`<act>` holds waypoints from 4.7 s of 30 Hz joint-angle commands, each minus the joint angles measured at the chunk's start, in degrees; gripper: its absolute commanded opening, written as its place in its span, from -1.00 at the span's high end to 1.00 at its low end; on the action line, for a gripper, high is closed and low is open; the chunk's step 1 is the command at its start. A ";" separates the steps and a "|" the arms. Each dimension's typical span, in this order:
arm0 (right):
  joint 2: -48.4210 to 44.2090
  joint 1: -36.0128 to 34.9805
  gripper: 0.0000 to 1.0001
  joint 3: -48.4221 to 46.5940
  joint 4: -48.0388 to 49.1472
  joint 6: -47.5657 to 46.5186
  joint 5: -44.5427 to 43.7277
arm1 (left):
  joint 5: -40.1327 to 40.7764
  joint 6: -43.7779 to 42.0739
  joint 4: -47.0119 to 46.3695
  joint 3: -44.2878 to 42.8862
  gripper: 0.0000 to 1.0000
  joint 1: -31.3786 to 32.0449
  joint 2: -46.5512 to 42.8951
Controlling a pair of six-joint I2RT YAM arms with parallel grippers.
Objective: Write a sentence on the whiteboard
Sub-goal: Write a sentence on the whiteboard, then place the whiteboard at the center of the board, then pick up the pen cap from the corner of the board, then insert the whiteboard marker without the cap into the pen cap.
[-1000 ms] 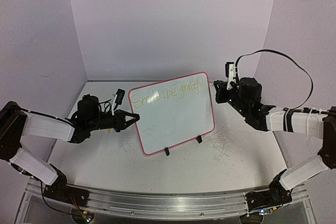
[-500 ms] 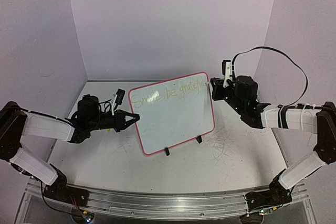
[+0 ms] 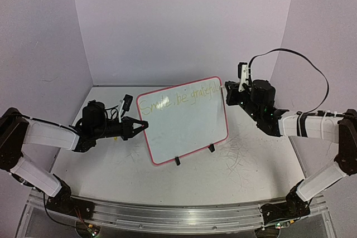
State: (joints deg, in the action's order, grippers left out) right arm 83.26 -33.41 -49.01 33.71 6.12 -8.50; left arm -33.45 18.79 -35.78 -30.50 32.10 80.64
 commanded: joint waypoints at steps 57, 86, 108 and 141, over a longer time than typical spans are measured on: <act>-25.71 0.13 1.00 4.63 -17.76 -1.08 5.87 | 40.84 24.22 54.87 -7.49 -0.49 -0.86 -18.62; -24.52 0.06 1.00 4.89 -20.59 0.48 13.73 | 47.33 12.21 62.11 -32.01 0.32 -7.47 26.87; -18.91 -1.73 1.00 2.59 -14.11 -3.63 23.53 | 41.16 24.37 64.01 -28.31 1.00 -8.77 2.49; 36.08 -37.98 1.00 -41.71 20.96 -38.30 -2.84 | 21.80 70.03 60.60 -28.65 1.00 -8.86 -22.21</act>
State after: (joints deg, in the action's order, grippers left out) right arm 117.48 -71.74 -86.41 50.84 -31.97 -7.25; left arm -8.39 87.34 27.96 -59.58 23.42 58.23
